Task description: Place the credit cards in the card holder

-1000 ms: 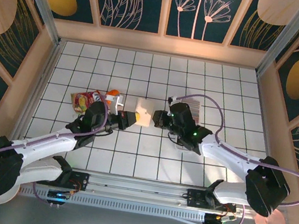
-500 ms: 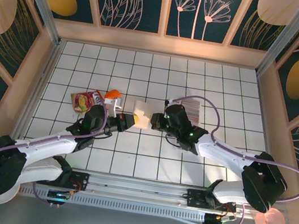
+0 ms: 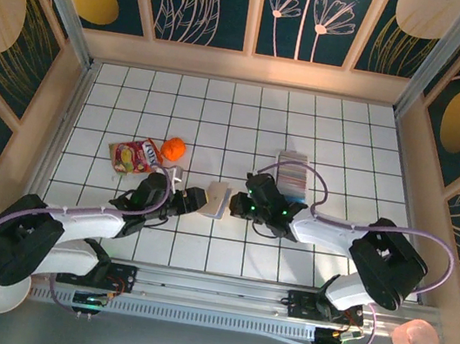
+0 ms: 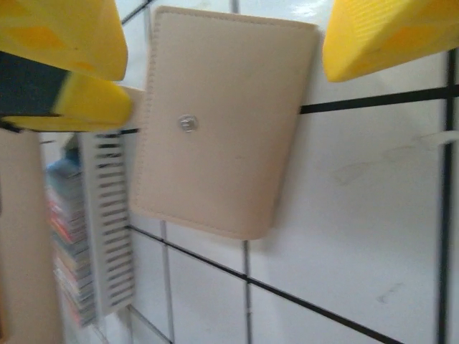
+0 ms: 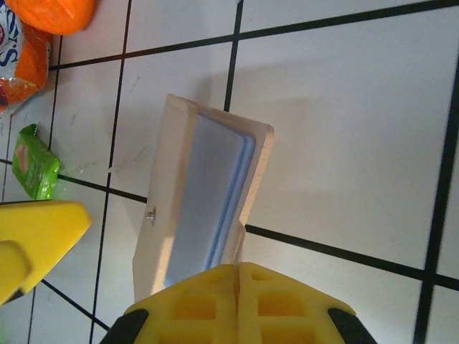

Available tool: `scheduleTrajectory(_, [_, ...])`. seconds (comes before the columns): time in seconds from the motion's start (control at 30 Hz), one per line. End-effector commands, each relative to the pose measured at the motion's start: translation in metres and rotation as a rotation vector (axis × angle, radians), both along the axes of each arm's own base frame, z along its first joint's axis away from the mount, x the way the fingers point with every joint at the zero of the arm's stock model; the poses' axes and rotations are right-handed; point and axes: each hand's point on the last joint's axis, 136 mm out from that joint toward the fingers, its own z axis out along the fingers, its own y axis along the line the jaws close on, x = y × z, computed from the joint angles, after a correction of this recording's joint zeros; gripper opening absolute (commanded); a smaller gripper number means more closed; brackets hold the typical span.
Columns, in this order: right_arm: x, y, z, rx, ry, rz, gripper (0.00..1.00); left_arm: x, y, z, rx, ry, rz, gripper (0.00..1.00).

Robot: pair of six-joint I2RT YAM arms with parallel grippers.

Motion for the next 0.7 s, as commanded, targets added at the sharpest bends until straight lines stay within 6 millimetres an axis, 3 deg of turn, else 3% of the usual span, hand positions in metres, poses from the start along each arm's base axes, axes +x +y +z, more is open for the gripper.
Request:
scheduleTrajectory(0.0, [-0.001,0.013,0.009,0.057,-0.007,0.025,0.0,0.01,0.014,-0.008,0.131,-0.012,0.044,0.78])
scheduleTrajectory(0.17, [-0.002,0.013,0.016,0.067,-0.025,0.039,0.0,0.023,0.011,0.014,0.18,-0.071,0.032,0.85])
scheduleTrajectory(0.33, [-0.002,0.014,0.026,0.078,-0.05,0.052,0.0,0.024,-0.007,0.032,0.148,-0.107,-0.054,0.9])
scheduleTrajectory(0.57, [-0.002,0.017,0.032,0.086,-0.064,0.068,0.0,0.023,-0.016,0.029,0.214,-0.102,-0.148,0.91])
scheduleTrajectory(0.67, [-0.002,0.016,0.033,0.076,-0.069,0.067,0.0,0.024,-0.015,0.024,0.243,-0.088,-0.151,0.83])
